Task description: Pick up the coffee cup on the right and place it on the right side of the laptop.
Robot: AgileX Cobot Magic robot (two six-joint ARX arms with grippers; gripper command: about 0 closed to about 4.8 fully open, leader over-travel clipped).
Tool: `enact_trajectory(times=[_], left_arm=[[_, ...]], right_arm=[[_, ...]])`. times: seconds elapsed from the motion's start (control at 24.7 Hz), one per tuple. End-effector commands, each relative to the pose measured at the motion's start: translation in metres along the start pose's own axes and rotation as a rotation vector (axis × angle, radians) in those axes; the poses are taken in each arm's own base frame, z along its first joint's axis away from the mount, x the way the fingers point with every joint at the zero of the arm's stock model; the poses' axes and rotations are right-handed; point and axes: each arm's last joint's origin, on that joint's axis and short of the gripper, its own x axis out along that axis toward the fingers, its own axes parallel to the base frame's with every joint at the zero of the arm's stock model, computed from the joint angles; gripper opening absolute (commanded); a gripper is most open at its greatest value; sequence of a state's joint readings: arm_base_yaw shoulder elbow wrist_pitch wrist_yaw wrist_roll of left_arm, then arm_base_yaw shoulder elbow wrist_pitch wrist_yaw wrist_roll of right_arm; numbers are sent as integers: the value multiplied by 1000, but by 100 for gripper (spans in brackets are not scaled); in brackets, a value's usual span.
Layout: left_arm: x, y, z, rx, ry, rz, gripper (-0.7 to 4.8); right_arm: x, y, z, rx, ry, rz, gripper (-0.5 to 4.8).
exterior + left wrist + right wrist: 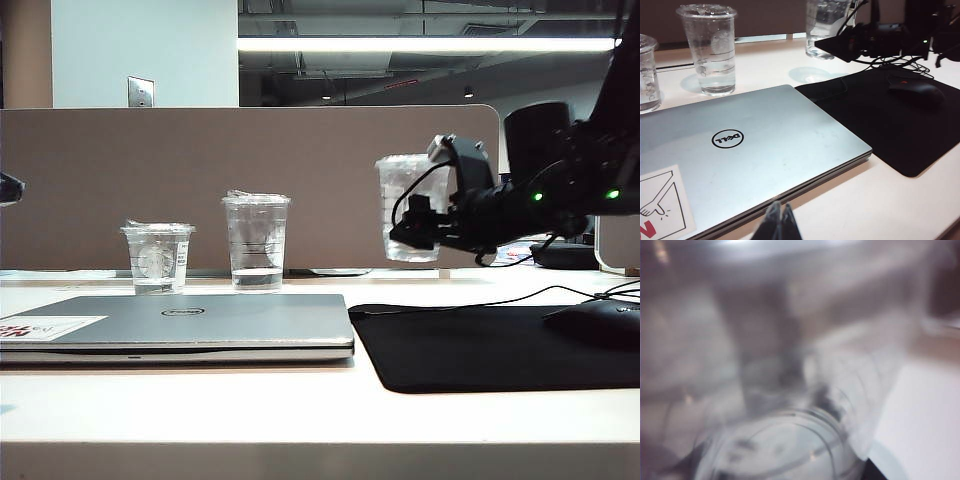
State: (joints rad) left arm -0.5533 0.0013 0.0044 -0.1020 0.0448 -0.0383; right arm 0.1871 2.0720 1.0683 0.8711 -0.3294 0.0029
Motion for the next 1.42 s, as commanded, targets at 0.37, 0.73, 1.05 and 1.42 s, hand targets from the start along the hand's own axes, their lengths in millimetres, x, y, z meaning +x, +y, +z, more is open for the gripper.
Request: enact_trajectory(times=[0.37, 0.73, 1.05, 1.42], left_arm=[[0, 0, 2, 4, -9, -2, -5], [0, 0, 2, 4, -9, -2, -5], [0, 0, 2, 4, -9, -2, -5], [0, 0, 2, 4, -9, -2, -5]], right_arm=[[-78, 39, 12, -38, -65, -3, 355], [-114, 90, -19, -36, 13, 37, 355], [-107, 95, -36, -36, 10, 24, 355], [-100, 94, -60, -1, -7, 30, 355]])
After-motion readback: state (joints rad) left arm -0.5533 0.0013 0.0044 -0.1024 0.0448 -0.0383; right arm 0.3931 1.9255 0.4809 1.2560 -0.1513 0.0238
